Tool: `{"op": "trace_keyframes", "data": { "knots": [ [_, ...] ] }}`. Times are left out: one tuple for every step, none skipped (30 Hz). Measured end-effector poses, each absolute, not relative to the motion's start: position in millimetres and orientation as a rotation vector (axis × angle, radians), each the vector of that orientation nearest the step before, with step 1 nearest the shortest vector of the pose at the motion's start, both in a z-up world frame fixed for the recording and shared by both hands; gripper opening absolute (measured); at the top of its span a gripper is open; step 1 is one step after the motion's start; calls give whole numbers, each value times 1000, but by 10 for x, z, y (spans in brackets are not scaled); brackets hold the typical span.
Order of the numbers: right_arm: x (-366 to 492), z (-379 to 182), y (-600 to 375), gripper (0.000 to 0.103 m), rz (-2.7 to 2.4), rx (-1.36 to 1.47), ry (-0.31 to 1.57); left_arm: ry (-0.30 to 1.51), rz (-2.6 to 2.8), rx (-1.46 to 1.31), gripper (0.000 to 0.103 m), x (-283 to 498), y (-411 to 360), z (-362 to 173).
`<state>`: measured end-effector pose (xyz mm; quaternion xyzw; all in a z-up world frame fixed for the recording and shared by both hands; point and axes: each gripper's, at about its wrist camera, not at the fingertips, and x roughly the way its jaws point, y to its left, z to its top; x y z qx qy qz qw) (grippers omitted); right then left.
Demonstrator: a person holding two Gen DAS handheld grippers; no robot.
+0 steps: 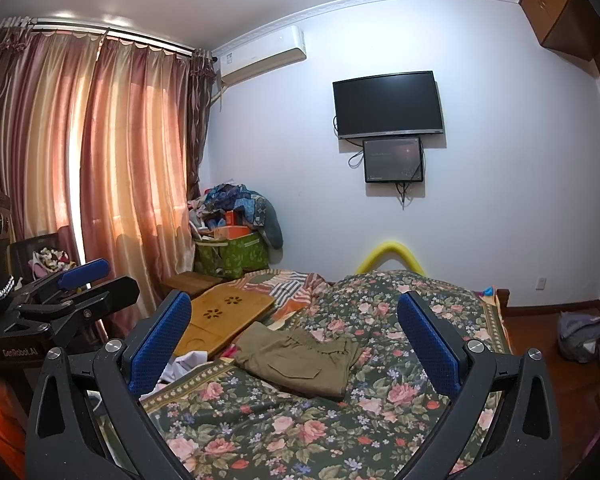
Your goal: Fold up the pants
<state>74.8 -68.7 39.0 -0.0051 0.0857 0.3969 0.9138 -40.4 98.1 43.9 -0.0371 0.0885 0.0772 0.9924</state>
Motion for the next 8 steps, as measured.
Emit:
{"op": "trace_keyframes", "data": {
  "knots": [
    [748, 390, -687, 103, 818, -11, 177, 177, 156, -74, 103, -399, 980, 437],
    [753, 390, -692, 103, 818, -11, 178, 177, 156, -74, 103, -400, 984, 438],
    [759, 387, -696, 103, 818, -11, 179, 178, 156, -74, 103, -400, 984, 437],
    [762, 387, -698, 103, 817, -11, 179, 180, 156, -74, 103, -404, 992, 441],
    [763, 388, -706, 103, 817, -10, 178, 180, 156, -74, 103, -403, 990, 436],
    [765, 387, -698, 103, 818, -11, 180, 181, 156, -72, 103, -402, 990, 434],
    [767, 388, -702, 103, 819, -11, 181, 182, 158, -72, 103, -401, 987, 434],
    [765, 387, -704, 103, 819, -12, 181, 183, 160, -71, 103, -397, 993, 434]
  ]
}}
